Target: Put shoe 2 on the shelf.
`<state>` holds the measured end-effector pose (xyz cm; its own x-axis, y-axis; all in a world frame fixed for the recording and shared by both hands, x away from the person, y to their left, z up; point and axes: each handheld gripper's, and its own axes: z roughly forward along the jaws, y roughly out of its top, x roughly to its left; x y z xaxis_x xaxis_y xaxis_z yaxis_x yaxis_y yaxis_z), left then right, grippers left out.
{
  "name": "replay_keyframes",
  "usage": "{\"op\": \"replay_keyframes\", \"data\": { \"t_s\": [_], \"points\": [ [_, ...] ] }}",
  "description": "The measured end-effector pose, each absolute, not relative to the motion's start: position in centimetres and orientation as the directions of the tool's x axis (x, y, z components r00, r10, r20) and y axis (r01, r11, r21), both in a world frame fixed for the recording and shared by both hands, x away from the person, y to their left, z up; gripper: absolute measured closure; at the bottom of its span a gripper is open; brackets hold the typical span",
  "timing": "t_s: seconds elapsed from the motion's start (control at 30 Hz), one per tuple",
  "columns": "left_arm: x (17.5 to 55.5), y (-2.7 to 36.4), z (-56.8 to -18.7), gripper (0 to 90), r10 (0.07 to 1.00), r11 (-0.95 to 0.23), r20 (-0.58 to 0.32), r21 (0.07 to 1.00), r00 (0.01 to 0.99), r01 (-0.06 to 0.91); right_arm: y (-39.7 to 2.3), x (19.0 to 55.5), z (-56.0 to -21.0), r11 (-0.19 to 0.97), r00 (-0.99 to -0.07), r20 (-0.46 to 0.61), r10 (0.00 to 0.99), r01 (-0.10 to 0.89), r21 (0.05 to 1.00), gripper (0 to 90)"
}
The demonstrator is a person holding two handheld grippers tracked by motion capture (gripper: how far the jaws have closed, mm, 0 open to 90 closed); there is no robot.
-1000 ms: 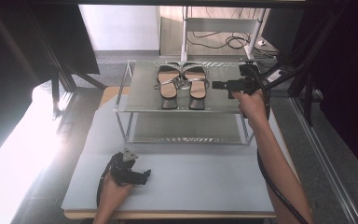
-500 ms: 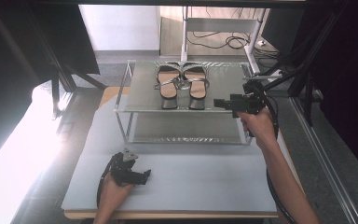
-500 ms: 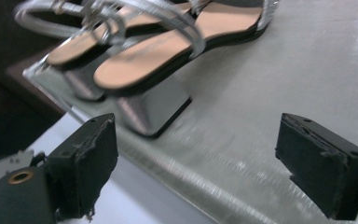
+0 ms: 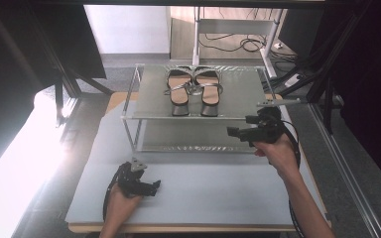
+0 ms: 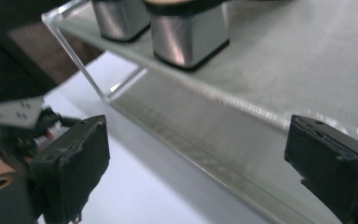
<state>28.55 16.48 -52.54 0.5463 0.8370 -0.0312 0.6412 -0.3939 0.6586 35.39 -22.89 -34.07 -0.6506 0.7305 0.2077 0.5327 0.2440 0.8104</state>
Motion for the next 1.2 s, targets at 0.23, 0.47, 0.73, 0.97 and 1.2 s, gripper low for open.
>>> {"op": "replay_keyframes", "data": {
  "t_s": [0.23,0.47,0.73,0.97,1.2],
  "points": [
    [28.5,16.5,-52.5,0.0,0.838,-0.393,-0.031,0.659,0.546,0.641,-23.6,32.8,-36.0,0.307,-0.681,0.144,0.718,0.496,0.812,2.2],
    [28.5,16.5,-52.6,0.0,0.838,-0.392,-0.031,0.661,0.545,0.640,-24.5,31.8,-37.7,0.311,-0.691,0.152,0.707,0.497,0.810,1.3],
    [28.5,16.5,-52.6,0.0,0.838,-0.391,-0.030,0.663,0.544,0.639,-25.0,30.7,-40.4,0.329,-0.685,0.136,0.716,0.502,0.800,0.0],
    [28.5,16.5,-52.6,0.0,0.838,-0.393,-0.029,0.661,0.545,0.640,-25.1,29.6,-43.2,0.354,-0.687,0.085,0.722,0.471,0.808,0.0],
    [28.5,16.5,-52.6,0.0,0.838,-0.392,-0.030,0.661,0.545,0.640,-25.5,28.6,-46.6,0.375,-0.677,0.042,0.735,0.456,0.807,0.0]
  ]
}}
